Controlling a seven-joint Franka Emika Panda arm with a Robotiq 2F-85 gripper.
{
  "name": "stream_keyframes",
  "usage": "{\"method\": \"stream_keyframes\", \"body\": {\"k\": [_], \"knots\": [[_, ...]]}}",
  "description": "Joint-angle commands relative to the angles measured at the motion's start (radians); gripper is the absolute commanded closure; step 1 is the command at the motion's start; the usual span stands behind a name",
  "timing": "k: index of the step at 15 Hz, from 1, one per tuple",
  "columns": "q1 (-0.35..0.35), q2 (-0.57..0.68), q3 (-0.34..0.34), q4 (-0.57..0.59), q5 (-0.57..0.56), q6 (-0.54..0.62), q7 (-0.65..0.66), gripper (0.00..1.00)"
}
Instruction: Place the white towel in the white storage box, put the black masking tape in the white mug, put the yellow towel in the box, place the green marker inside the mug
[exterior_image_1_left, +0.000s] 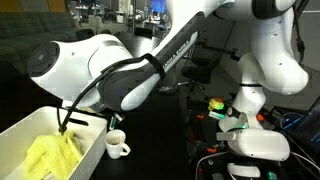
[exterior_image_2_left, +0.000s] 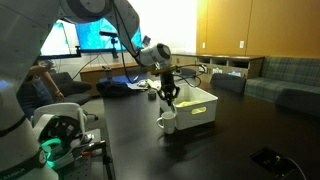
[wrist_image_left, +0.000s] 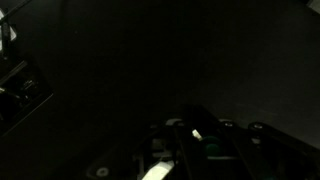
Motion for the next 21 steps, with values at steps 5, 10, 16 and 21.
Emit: {"method": "stream_keyframes", "body": {"k": [5, 10, 16, 21], "knots": [[-0.006, 0.029, -0.001, 0.061, 0.003, -0.041, -0.06, 0.44], [-0.009, 0.017, 0.0, 0.055, 0.007, -0.037, -0.068, 0.06], [-0.01, -0.052, 0.006, -0.025, 0.024, -0.039, -0.035, 0.0], [-0.014, -0.197, 0.008, -0.192, 0.064, -0.084, 0.104, 0.0]]}}
